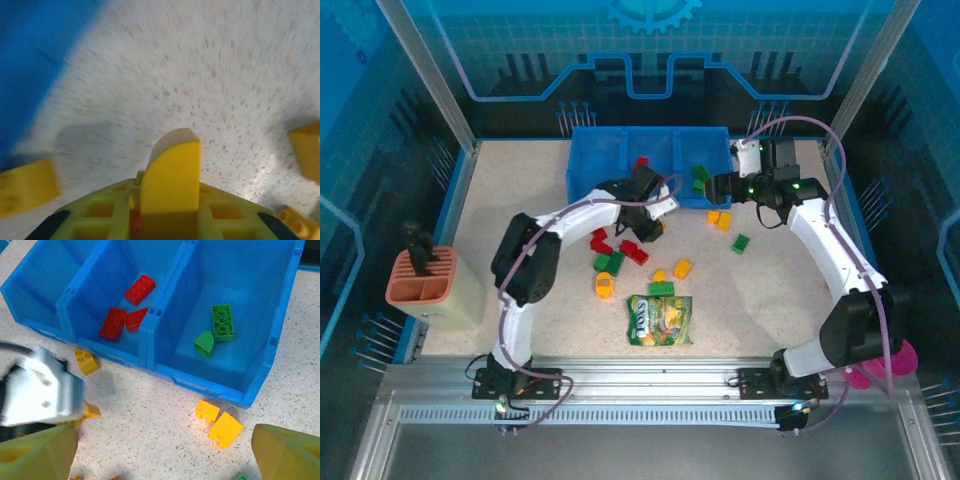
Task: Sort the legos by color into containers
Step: Pick up the lego from the center of the table, then place the lego in the container.
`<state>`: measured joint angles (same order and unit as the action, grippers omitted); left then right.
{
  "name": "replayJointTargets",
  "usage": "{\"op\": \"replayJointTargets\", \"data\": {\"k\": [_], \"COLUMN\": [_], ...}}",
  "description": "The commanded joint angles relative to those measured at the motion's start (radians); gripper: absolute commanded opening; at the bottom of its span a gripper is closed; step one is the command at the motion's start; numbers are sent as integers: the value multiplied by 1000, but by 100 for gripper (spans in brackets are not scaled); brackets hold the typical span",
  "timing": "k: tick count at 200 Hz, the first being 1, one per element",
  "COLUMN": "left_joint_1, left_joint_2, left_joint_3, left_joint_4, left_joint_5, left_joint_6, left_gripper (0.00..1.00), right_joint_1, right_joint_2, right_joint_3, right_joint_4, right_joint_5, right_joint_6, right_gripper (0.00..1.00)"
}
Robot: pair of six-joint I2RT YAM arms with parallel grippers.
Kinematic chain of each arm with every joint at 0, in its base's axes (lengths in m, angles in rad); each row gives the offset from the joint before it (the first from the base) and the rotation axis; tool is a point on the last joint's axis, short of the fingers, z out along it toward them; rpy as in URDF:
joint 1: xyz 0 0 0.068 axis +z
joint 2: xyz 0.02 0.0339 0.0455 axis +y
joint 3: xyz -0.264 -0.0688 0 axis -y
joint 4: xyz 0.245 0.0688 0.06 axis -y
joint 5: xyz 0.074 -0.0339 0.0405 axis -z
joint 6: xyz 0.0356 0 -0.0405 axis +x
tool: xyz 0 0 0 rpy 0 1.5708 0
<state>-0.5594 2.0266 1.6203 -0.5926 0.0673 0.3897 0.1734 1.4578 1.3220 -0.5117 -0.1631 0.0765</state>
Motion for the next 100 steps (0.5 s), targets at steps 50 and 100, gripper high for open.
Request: {"op": "replayJointTargets", "data": {"k": [50,100], "left_joint_1": [214,303], "left_joint_2": [-35,237], "left_joint_3": [282,647], "left_joint_4": [-3,-147], "left_joint_5": [-233,-310], "left_joint_6": [-159,-213], "left_gripper": [13,13], "right_joint_1": [-14,-14], "right_joint_2": [-22,-34], "right_joint_3": [-49,-47], "right_joint_4": [23,33], "right_joint_5": [-28,-23], "right_joint_6": [-3,1], "right_gripper": [91,91]}}
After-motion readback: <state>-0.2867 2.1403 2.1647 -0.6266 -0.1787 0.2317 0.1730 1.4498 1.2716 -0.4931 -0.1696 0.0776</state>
